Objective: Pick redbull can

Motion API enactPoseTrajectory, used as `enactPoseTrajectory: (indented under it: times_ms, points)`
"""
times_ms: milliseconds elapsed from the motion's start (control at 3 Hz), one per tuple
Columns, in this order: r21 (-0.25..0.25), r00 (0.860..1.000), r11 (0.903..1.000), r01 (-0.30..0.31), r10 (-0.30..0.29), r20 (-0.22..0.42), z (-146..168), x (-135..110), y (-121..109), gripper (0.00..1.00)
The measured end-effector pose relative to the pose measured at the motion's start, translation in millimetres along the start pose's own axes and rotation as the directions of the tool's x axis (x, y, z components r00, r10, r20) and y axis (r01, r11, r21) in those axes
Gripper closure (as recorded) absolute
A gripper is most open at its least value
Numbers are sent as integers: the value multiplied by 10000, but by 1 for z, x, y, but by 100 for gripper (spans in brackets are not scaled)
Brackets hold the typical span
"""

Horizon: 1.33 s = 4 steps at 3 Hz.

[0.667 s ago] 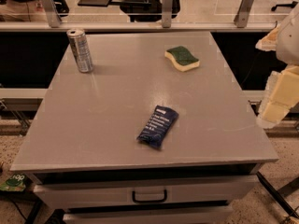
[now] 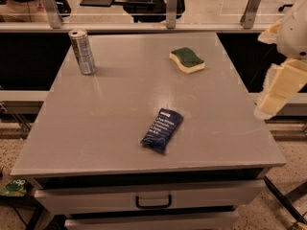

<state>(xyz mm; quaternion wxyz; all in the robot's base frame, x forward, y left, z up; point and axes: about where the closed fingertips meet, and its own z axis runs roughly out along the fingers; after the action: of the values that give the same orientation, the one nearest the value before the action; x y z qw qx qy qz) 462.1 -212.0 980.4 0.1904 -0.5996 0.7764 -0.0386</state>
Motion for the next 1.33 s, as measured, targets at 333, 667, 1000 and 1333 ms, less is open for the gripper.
enactPoseTrajectory:
  times_ms: [333,667,1000,1333]
  points:
    - [451,9972,9990,-71,38,746,14,-26,-39,0]
    - [612,9863,9980,-183,80,1647,36,-76,-87,0]
    - [415,9745,9991,37,-129,2239,50,-124,-111,0]
    - [160,9632,9992,370,-399,2659,72,-177,-120,0]
